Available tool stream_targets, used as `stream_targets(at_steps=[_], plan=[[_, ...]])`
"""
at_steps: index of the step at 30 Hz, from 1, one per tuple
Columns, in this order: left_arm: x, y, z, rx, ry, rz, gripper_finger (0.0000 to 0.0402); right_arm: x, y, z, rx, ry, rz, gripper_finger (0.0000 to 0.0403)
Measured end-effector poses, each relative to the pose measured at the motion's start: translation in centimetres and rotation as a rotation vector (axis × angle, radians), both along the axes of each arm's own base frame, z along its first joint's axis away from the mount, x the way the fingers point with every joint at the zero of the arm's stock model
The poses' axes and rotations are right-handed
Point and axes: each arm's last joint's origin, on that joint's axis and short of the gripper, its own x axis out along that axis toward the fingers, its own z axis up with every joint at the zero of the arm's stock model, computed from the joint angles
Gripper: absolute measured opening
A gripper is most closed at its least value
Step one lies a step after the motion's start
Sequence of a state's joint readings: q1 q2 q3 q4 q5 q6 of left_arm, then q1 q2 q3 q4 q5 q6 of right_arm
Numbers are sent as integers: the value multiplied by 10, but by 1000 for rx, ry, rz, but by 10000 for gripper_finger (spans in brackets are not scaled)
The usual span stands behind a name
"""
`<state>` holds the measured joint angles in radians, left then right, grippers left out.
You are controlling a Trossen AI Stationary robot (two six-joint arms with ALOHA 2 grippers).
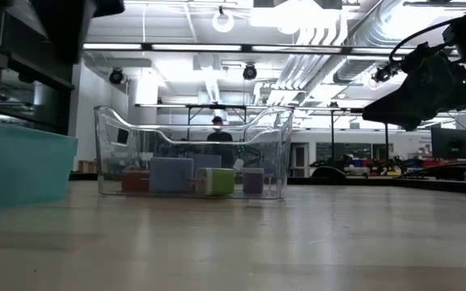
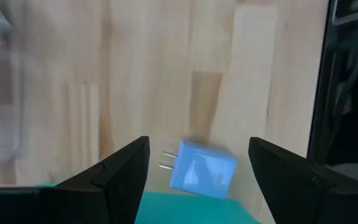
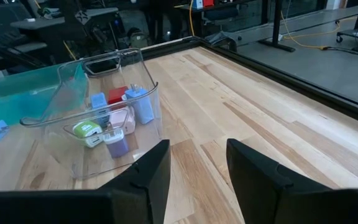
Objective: Pick & Place Office items
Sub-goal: Put the blue charger adapter into the transparent bin
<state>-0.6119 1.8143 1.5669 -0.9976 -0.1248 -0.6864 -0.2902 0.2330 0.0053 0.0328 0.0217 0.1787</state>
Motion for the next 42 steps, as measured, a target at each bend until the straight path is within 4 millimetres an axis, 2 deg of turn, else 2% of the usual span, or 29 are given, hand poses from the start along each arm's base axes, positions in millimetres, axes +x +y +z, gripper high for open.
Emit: stream_targets(at_steps=[5,14,26,42], plan=[[-1,-16,-16,20,30,-24,266,0,0,0,0,1,-1,144],[-3,-32,-40,54,96,-51,266,0,0,0,0,1,-2,144],[-3,-39,-63,99,178,-116,266,0,0,0,0,1,-2,144],[-3,-39,-66,98,185,-117,266,0,0,0,0,2,-2,144]])
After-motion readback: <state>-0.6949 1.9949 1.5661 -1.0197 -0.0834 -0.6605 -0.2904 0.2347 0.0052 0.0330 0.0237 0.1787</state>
